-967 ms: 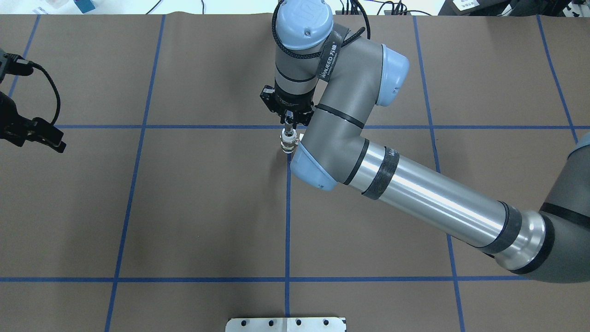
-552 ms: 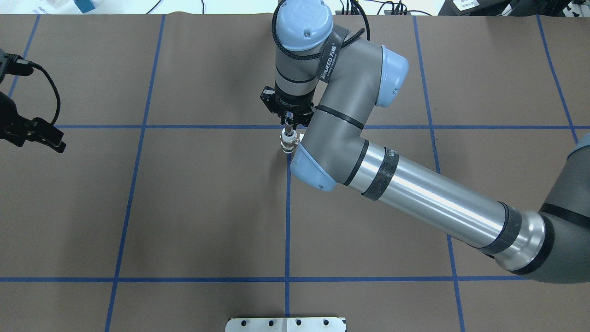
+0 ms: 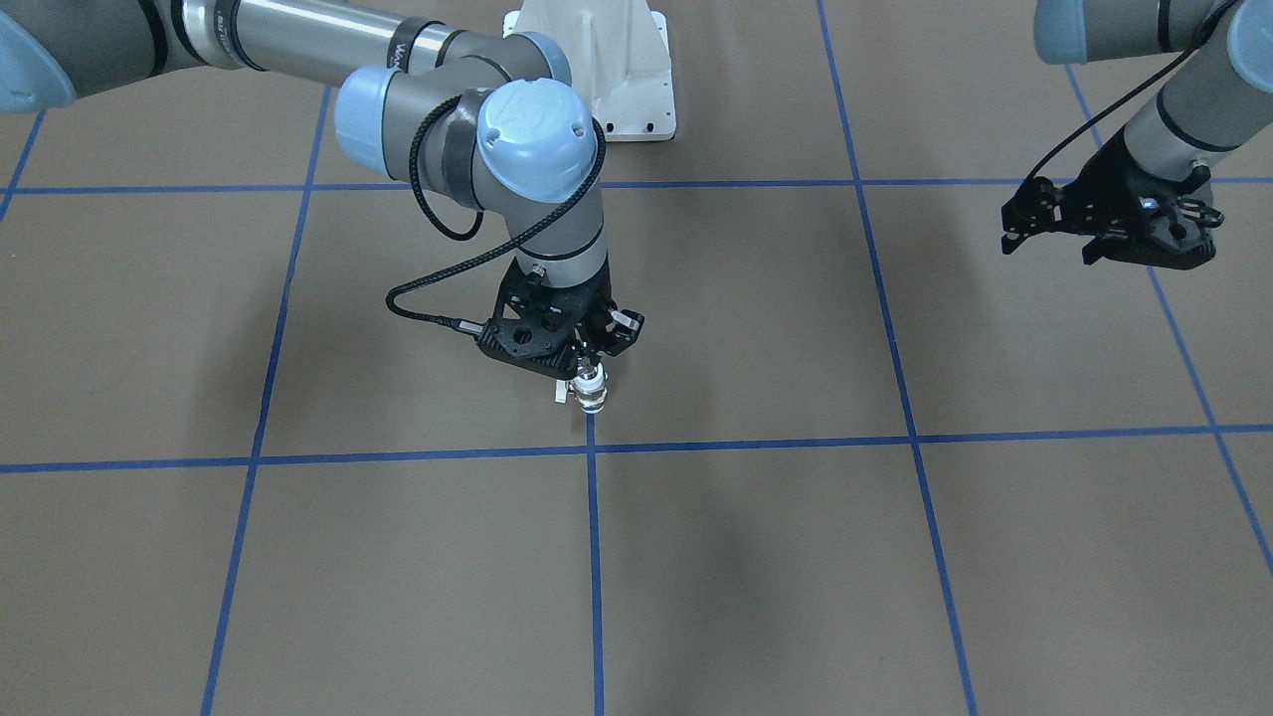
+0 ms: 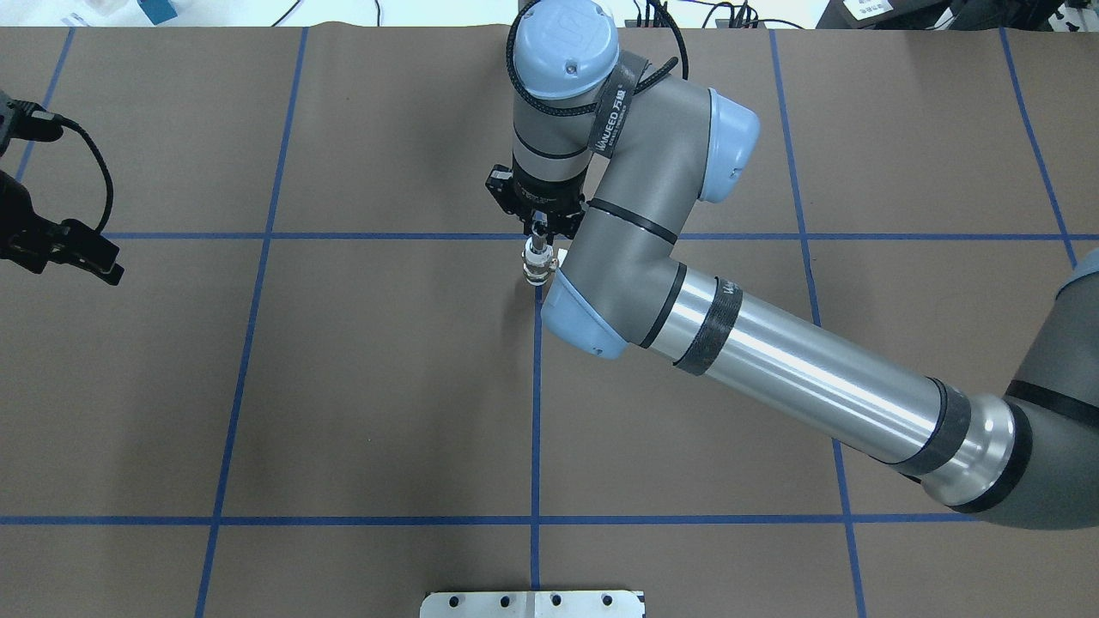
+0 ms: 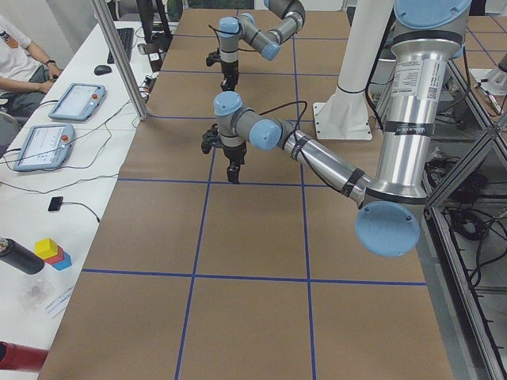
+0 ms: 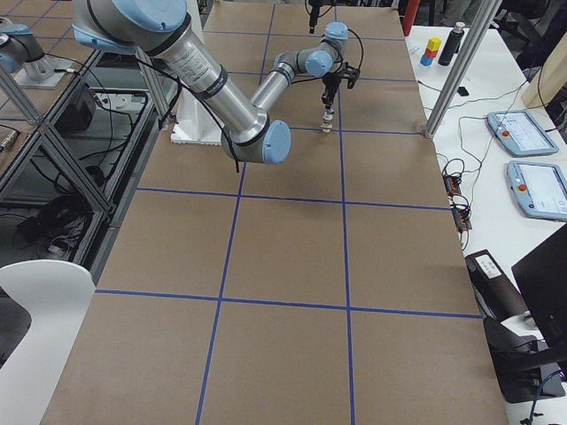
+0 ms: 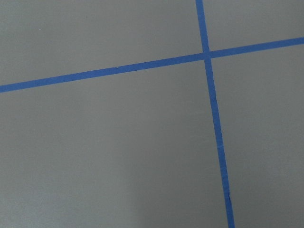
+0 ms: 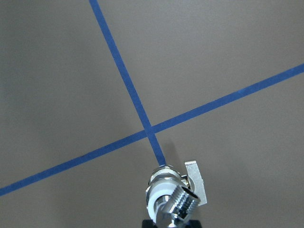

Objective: Assemble PPR valve and pipe with both arms
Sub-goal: 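Press the chrome fitting down into the top of the white valve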

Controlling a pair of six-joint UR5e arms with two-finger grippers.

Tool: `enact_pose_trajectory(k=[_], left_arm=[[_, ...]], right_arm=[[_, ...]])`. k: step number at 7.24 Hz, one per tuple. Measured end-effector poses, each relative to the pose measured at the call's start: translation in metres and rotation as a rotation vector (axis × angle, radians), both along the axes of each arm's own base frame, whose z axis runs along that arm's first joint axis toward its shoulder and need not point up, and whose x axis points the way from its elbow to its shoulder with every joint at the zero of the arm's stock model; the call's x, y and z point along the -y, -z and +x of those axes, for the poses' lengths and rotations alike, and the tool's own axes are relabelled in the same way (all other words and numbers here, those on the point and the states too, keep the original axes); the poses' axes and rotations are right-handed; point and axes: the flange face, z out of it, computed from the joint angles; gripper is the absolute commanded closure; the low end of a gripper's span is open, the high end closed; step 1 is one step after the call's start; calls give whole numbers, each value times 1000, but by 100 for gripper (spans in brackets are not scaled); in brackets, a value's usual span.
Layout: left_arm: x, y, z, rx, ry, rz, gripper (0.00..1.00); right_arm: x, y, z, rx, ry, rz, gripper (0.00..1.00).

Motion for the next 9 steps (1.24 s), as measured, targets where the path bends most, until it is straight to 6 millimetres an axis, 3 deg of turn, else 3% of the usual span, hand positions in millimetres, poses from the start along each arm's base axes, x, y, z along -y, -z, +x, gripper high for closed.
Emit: enact_pose_trajectory(k=[3,4,6,9], left_arm=[[0,0,0,0,0,0,3],[0,0,0,1,0,0,2],[0,0,0,1,1,0,2],[0,0,0,1,1,-1,2]], right_arm=[[-1,-2,-3,-4,4,1,100],[-1,-2,-4,-4,5,2,89],[-2,-2,-4,-5,6,2,83],[-3,-2,-5,-5,8,2,65]])
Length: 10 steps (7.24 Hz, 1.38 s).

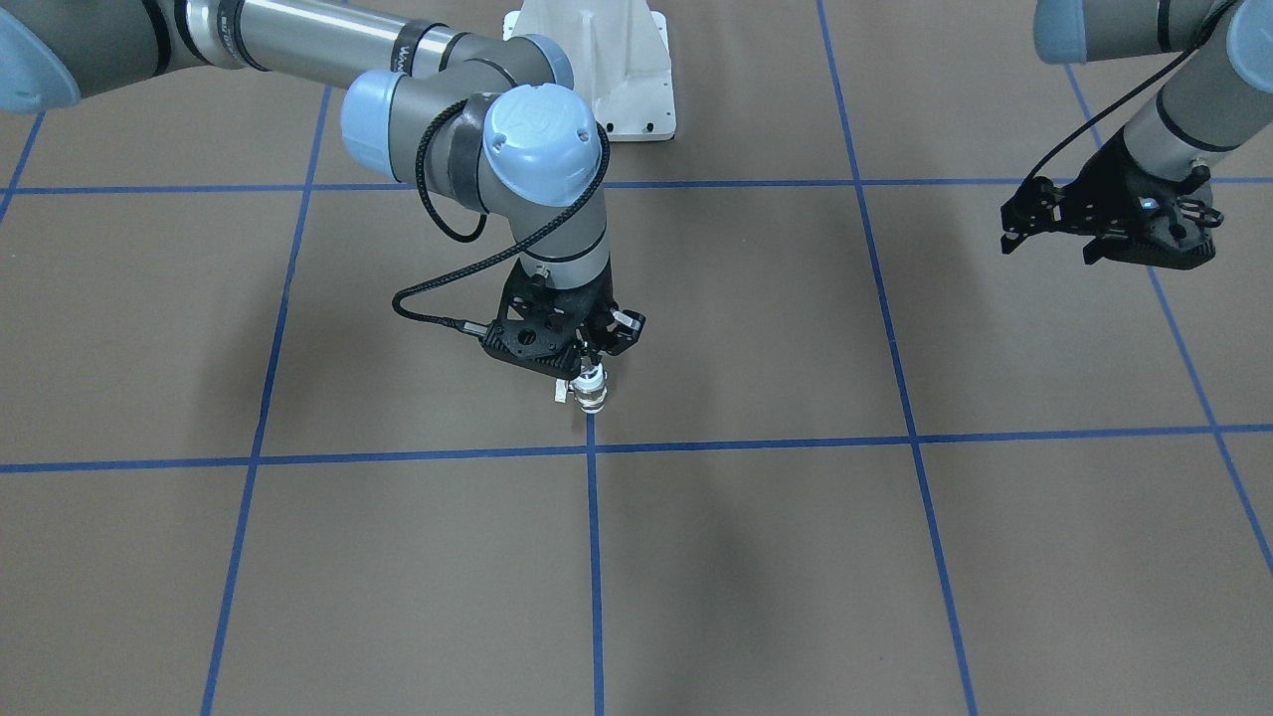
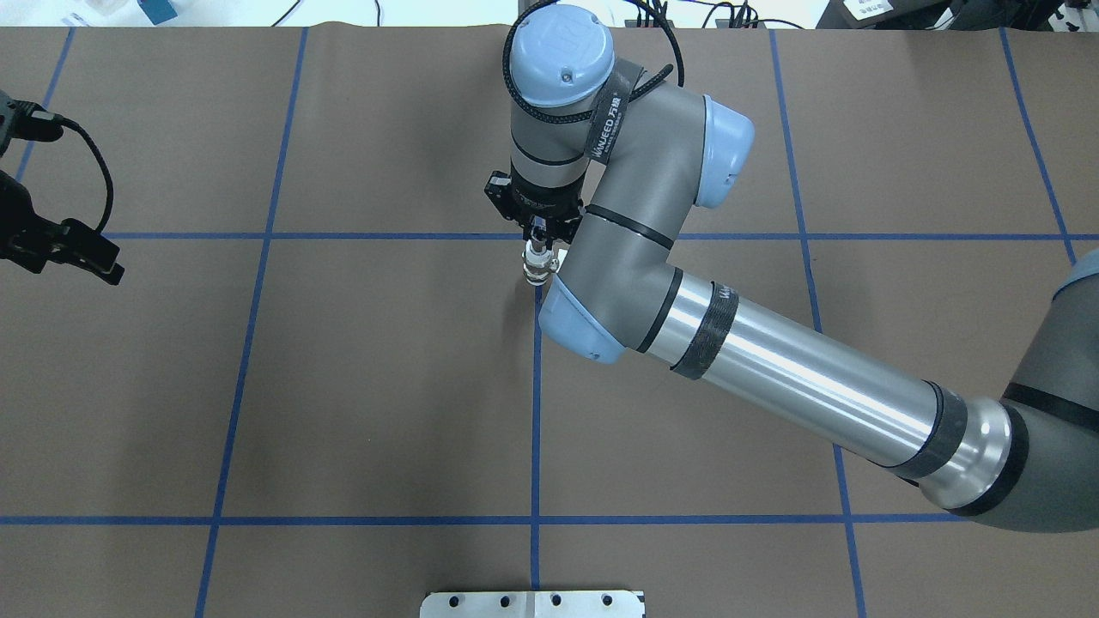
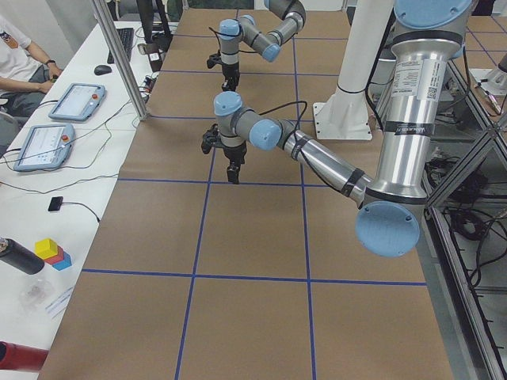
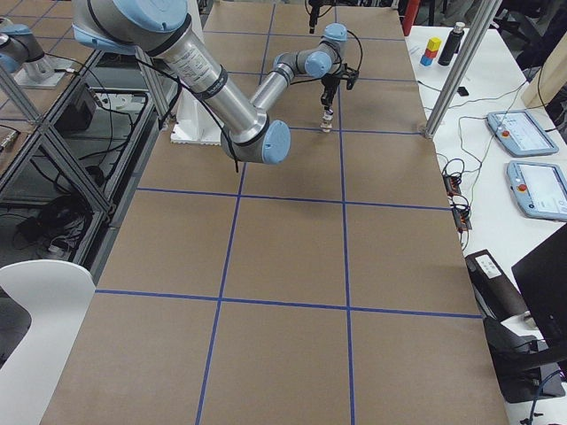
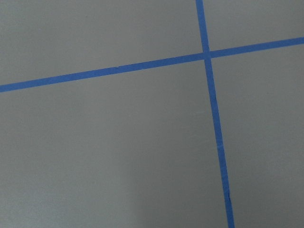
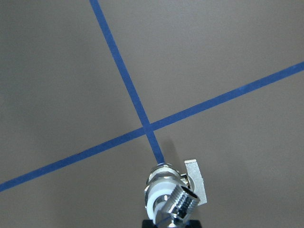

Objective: Assemble PPR valve and pipe with both arms
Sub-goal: 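Press the chrome fitting down into the top of the white valve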

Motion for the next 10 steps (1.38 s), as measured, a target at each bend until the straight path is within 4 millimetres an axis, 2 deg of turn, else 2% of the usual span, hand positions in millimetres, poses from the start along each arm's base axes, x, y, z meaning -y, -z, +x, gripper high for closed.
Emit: enact_pose_trajectory(k=[2,8,10], left_arm=[[0,0,0,0,0,0,2],[0,3,-2,-3,4,4,2],[0,3,-2,-4,4,5,2]], right_arm=[[-1,0,-1,0,1,0,56],[-1,-1,-2,-4,-1,2,53],[-2,2,0,2,-2,6,44]])
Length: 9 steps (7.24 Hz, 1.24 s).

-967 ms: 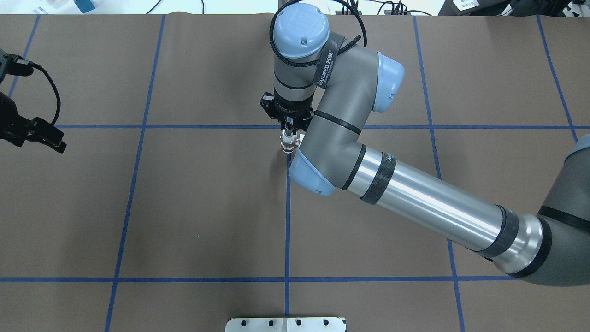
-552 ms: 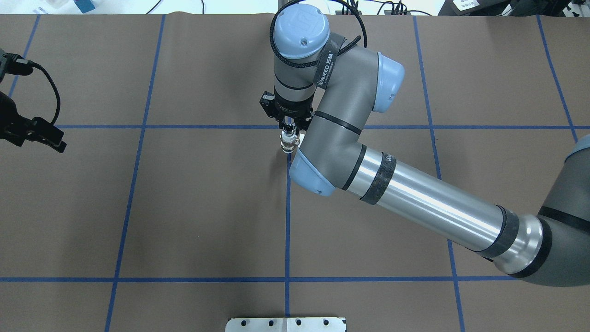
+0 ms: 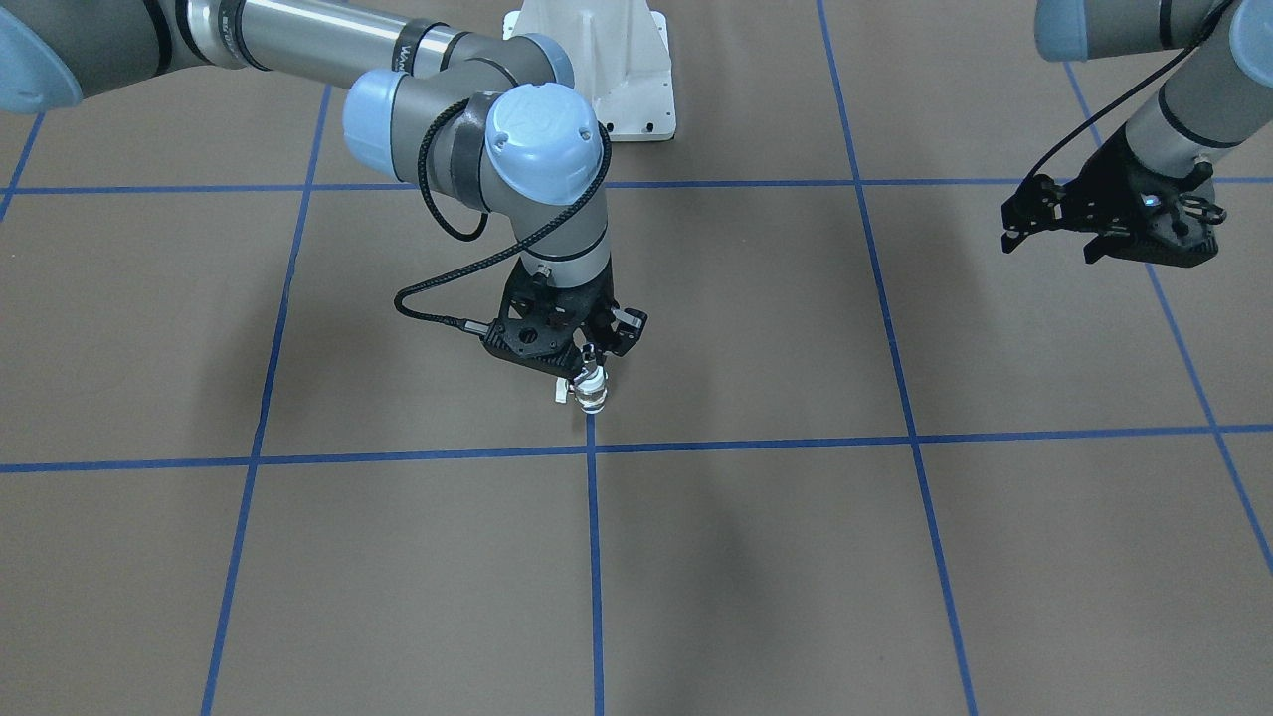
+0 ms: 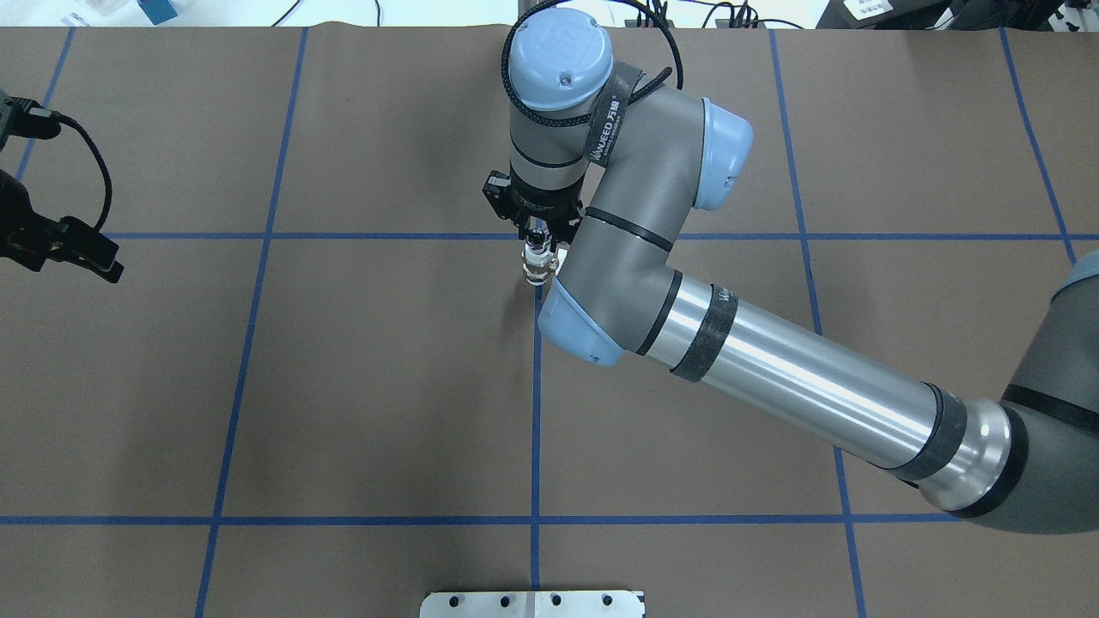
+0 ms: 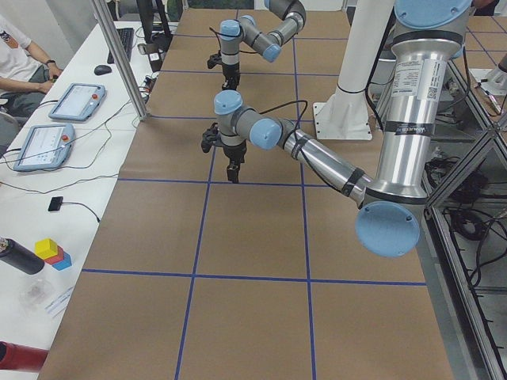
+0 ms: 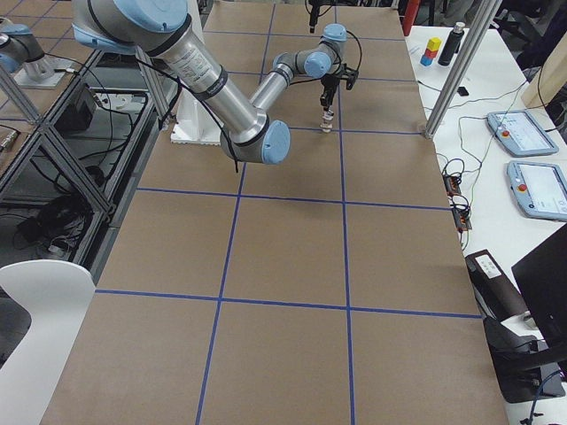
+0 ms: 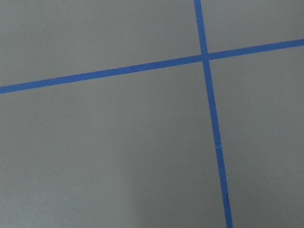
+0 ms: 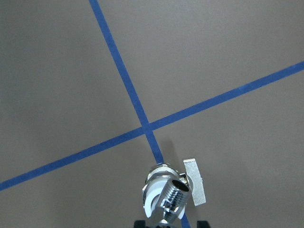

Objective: Assemble PPR valve and pipe with both arms
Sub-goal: 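Press the chrome fitting down into the top of the white valve, then open the right gripper and withdraw it away from the assembly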

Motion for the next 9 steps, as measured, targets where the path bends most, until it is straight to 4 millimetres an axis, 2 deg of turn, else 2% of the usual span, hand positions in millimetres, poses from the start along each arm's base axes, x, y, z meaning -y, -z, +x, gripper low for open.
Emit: enact_pose_trajectory(k=[2,4,6,8,9], left_arm=[[0,0,1,0,-2,0,2],[1,0,1,0,-2,0,2],[1,-1,-1,3,-2,5,2],[6,-4,-16,21,15,29,2],[9,-11,-34,38,17,55,1]], right_arm=[[-3,3,17,22,-10,17,43],[-13,-20,63,49,-30,32,43],[-20,-75,135,45,-27,63,41],[-15,-151,212,-15,46,145,38],[-7,-193,255,-54,93,183,36]])
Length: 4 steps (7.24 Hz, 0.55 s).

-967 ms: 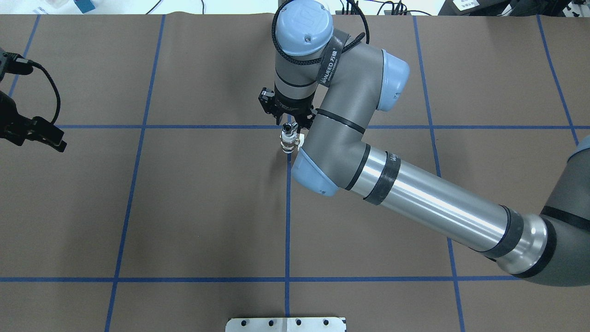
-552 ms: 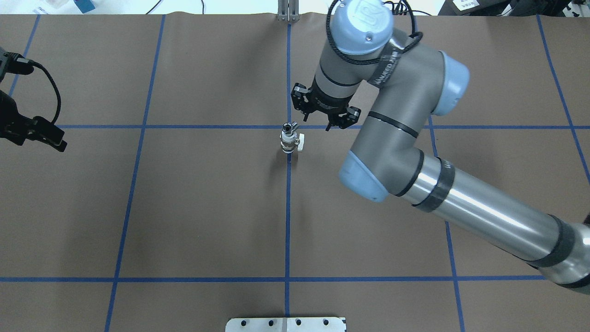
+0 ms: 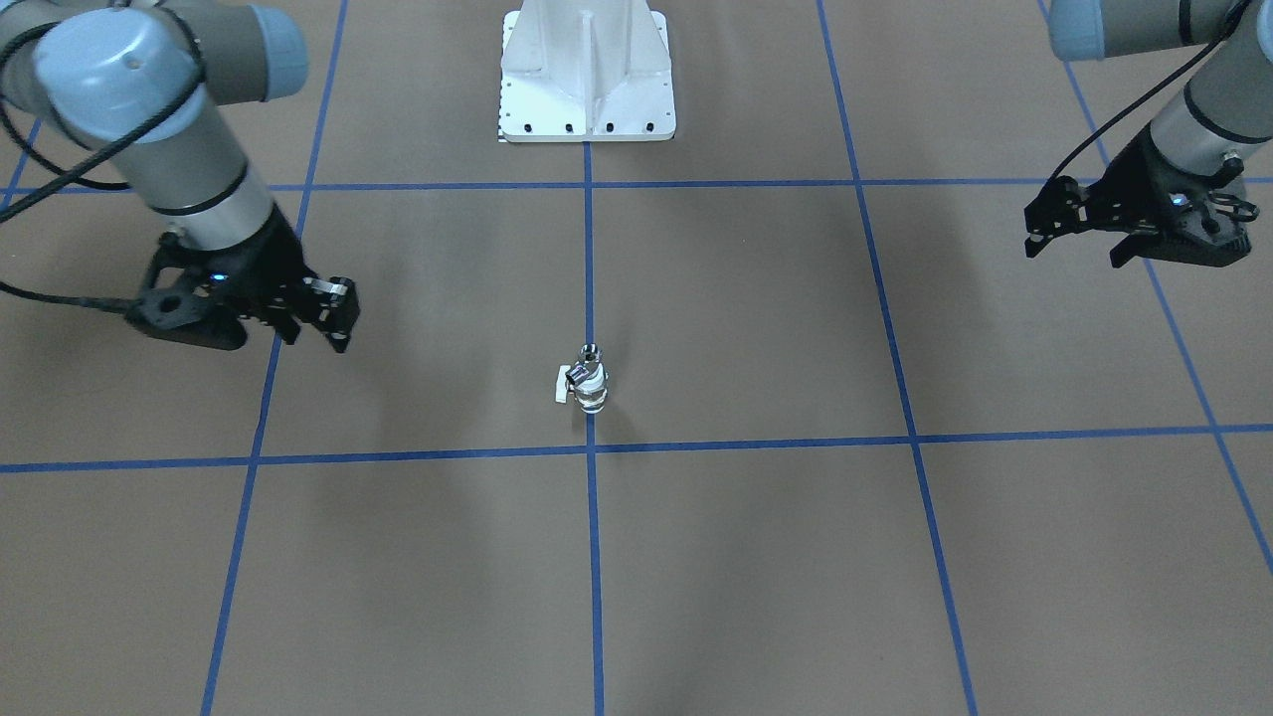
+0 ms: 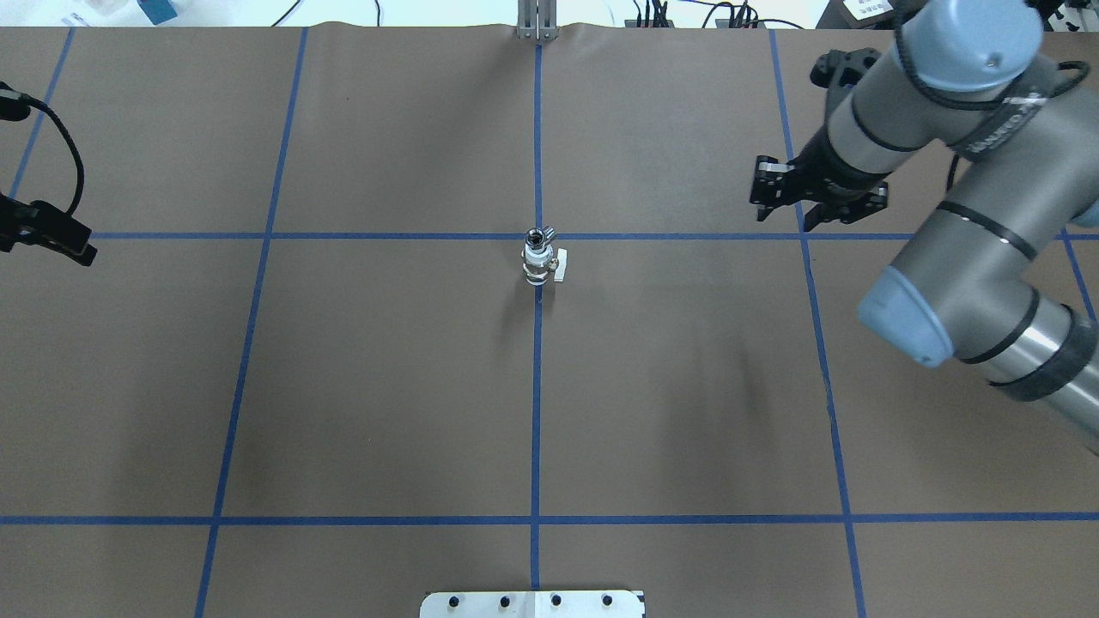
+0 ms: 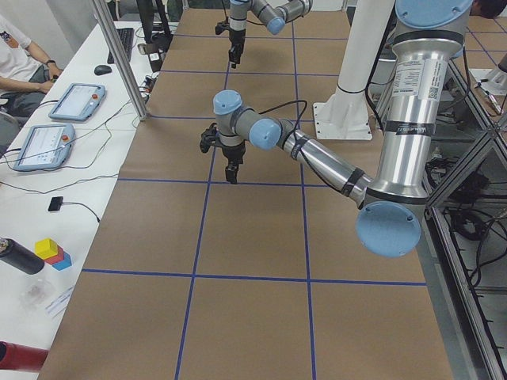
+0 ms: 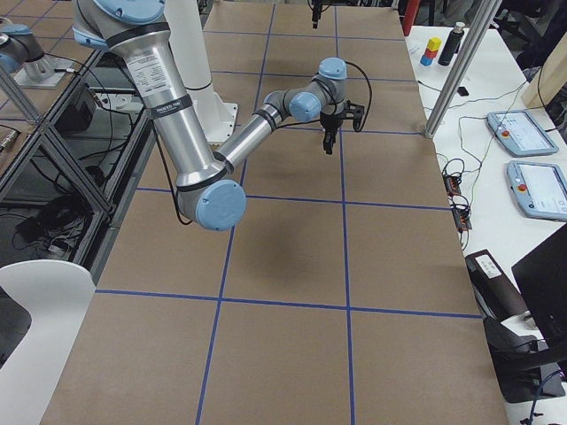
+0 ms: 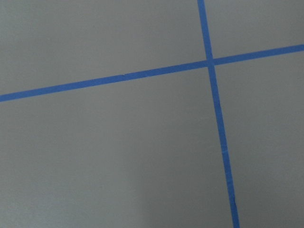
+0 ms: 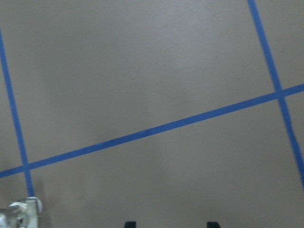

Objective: Assemble PPR valve and pipe with both arms
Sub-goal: 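Open the right gripper and withdraw it away from the assembly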

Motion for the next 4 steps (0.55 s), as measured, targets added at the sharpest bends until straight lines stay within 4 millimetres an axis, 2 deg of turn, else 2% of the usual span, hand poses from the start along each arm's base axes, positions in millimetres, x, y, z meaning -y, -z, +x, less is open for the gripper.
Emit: enact_pose_trajectory(k=[2,4], left_arm=[[1,-23,-40,34,-3,26,1],[-5,-45,-68,51,-18,34,1]], right_arm=[[7,-84,90,-71,97,57,34],[-1,-153,168,-89,189,90,31]])
